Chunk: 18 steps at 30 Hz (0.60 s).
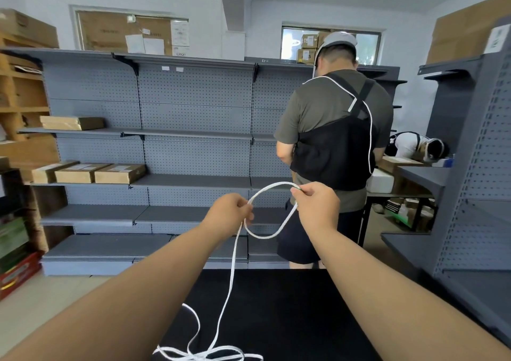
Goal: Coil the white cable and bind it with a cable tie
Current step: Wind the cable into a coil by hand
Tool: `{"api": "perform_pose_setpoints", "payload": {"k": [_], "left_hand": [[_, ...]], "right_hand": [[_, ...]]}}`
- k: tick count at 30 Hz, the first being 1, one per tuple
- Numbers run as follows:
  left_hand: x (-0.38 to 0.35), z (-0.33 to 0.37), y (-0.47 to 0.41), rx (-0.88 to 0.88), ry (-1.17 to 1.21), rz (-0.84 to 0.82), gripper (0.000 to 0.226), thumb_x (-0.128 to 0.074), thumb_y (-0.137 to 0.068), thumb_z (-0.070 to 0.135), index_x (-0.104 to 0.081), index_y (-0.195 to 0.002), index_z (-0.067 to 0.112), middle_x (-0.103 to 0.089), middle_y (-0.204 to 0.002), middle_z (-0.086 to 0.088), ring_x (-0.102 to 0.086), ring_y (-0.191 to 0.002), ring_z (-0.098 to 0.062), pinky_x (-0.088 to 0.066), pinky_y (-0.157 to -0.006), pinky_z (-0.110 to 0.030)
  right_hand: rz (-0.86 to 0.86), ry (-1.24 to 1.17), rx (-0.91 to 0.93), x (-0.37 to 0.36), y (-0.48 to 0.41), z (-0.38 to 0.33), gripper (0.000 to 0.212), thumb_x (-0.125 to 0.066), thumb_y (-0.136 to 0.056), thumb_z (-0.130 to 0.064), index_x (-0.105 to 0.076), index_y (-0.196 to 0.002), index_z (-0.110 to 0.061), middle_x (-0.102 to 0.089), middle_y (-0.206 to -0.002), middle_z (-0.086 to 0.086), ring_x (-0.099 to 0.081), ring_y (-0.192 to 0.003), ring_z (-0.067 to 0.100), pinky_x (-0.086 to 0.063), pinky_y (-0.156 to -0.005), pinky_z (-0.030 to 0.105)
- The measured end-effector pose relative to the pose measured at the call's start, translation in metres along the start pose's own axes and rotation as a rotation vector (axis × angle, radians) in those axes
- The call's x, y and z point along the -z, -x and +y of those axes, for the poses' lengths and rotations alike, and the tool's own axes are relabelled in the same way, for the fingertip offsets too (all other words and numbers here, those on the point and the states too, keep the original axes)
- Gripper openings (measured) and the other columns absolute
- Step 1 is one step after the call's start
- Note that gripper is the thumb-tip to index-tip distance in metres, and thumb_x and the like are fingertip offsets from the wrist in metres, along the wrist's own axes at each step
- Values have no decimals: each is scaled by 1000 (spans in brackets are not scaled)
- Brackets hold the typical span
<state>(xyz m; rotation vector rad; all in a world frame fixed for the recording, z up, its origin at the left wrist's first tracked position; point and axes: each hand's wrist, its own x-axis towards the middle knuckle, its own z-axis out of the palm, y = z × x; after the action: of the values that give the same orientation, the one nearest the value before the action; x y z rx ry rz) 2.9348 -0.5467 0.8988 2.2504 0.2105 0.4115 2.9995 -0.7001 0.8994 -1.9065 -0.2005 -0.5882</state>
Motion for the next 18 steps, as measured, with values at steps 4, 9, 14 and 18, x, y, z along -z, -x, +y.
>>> {"api": "perform_pose_setpoints", "payload": {"k": [4, 9, 14, 18], "left_hand": [[-8, 7, -5, 16, 260, 256, 19, -48, -96, 20, -60, -83, 13, -66, -81, -1, -59, -64, -10, -44, -58, -25], [-11, 14, -8, -79, 203, 363, 15, -50, -94, 17, -59, -82, 16, -64, -81, -5, -63, -77, -23, -46, -63, -31], [-6, 21, -8, -217, -94, 306, 18, -50, -95, 21, -64, -102, 12, -65, -90, -8, -62, -88, -26, -51, -79, -39], [-7, 29, -11, -282, -268, 264, 20, -50, -96, 23, -64, -104, 11, -65, -90, -10, -60, -87, -27, -51, -76, -37]], "right_hand": [[-72, -175, -159, -7, 4, 5, 20, -69, -82, -21, -62, -64, -22, -68, -70, 4, -68, -75, 26, -57, -77, 47], [-250, -402, -414, -5, 7, 13, 17, -68, -85, -11, -60, -69, -12, -65, -78, 10, -65, -76, 22, -57, -81, 38], [-420, -276, -359, 8, 1, 20, 17, -66, -86, -12, -60, -70, -12, -64, -80, 10, -63, -85, 23, -56, -85, 36], [-454, -53, -158, 20, -5, 19, 7, -66, -86, -20, -65, -86, -13, -65, -85, 4, -60, -84, 19, -52, -81, 38]]}}
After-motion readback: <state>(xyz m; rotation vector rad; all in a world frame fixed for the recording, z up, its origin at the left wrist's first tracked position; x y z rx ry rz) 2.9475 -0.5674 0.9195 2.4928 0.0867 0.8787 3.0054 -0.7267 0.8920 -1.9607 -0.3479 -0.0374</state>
